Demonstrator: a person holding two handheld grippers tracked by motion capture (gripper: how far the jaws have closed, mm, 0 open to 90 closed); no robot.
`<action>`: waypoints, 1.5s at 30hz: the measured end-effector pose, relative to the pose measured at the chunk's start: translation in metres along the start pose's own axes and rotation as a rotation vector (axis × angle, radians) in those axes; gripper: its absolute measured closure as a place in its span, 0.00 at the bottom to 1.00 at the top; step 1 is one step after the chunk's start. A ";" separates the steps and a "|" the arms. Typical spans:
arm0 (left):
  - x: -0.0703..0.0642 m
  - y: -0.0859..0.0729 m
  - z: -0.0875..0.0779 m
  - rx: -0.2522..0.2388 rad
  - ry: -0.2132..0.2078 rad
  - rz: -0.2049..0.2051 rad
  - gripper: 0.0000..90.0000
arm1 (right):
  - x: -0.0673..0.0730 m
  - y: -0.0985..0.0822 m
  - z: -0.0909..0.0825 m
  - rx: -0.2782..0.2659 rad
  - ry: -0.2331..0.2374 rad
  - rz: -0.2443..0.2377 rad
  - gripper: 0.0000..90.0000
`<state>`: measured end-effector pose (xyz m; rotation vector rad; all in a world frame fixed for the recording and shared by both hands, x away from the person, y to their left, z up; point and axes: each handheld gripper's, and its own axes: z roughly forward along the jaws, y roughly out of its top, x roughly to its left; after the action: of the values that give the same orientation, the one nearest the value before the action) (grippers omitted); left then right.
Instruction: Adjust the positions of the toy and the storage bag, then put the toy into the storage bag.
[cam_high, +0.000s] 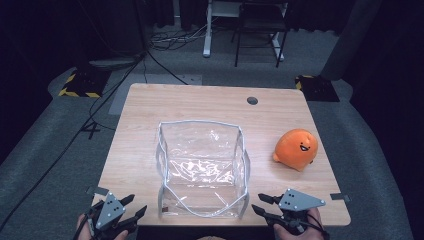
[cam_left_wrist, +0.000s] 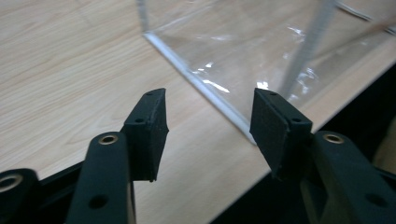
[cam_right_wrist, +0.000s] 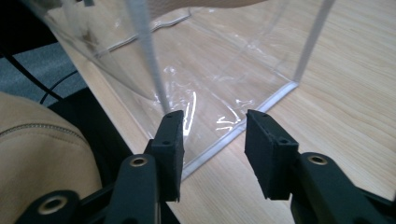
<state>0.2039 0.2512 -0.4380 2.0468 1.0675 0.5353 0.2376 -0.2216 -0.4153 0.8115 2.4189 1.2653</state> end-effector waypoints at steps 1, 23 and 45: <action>0.004 0.000 0.000 0.000 0.011 -0.010 0.50 | -0.002 0.000 -0.002 -0.003 -0.005 0.006 0.63; 0.064 0.012 0.058 0.036 0.138 -0.072 0.32 | -0.075 0.019 -0.037 -0.072 -0.214 0.082 0.48; 0.085 0.000 0.084 0.065 0.149 -0.127 0.33 | -0.162 0.028 -0.046 -0.067 -0.376 0.226 0.46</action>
<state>0.3066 0.2856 -0.4888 2.0033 1.3094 0.6021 0.3539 -0.3365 -0.3666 1.2087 2.0216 1.1392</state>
